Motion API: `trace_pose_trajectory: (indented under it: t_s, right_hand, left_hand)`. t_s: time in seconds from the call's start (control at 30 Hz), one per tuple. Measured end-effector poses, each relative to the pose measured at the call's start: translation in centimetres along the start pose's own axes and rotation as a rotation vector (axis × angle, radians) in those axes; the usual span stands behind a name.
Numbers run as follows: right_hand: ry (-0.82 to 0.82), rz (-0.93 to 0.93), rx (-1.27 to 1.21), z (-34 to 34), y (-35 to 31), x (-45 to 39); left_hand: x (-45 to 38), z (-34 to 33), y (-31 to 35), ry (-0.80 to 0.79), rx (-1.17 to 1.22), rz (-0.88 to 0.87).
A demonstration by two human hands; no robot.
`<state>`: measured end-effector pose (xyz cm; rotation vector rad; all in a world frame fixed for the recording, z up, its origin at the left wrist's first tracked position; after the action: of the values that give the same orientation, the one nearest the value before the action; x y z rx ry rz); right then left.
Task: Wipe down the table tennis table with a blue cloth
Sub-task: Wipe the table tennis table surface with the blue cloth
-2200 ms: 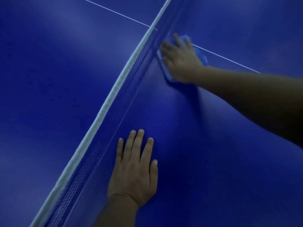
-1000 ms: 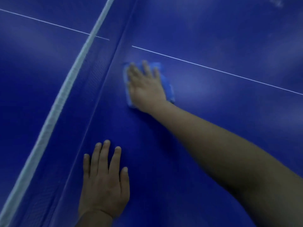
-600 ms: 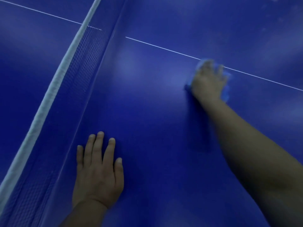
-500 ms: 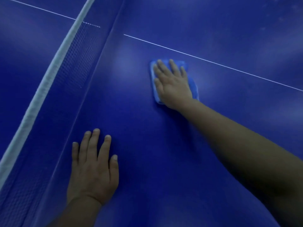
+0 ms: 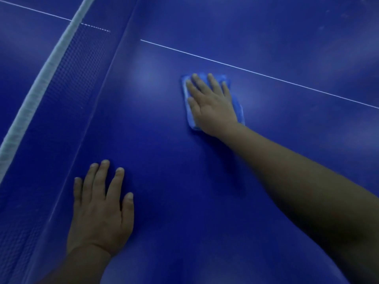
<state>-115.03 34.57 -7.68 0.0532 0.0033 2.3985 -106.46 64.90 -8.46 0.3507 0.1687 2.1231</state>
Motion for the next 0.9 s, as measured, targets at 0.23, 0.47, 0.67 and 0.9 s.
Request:
trace_pose_trajectory:
  t_s: [0.23,0.47,0.67,0.9]
  right_hand:
    - [0.028,-0.619,-0.013,2.1,19.9,3.3]
    - [-0.243,0.809,0.033,-1.6,1.5,20.5]
    - [0.000,0.057,0.233,2.1,15.9,4.3]
    - [-0.040,0.548,0.117,-0.3,6.1,12.3]
  left_hand:
    - [0.0,0.3,0.0,0.014,0.012,0.006]
    - [-0.1,0.3,0.0,0.019,0.018,-0.003]
    - [0.0,0.4,0.0,0.028,0.018,-0.010]
    - [-0.2,0.5,0.1,0.028,0.018,-0.016]
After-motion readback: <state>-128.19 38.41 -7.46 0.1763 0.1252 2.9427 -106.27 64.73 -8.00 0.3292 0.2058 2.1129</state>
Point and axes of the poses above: each hand's wrist, its own x-axis away from the middle knuckle, its own z-axis out of the back of the hand, y = z × x, the point moved 8 cm from there along -x, towards the middle knuckle, and after that the axes turned 2 degrees about -y, right-handed, at the moved point
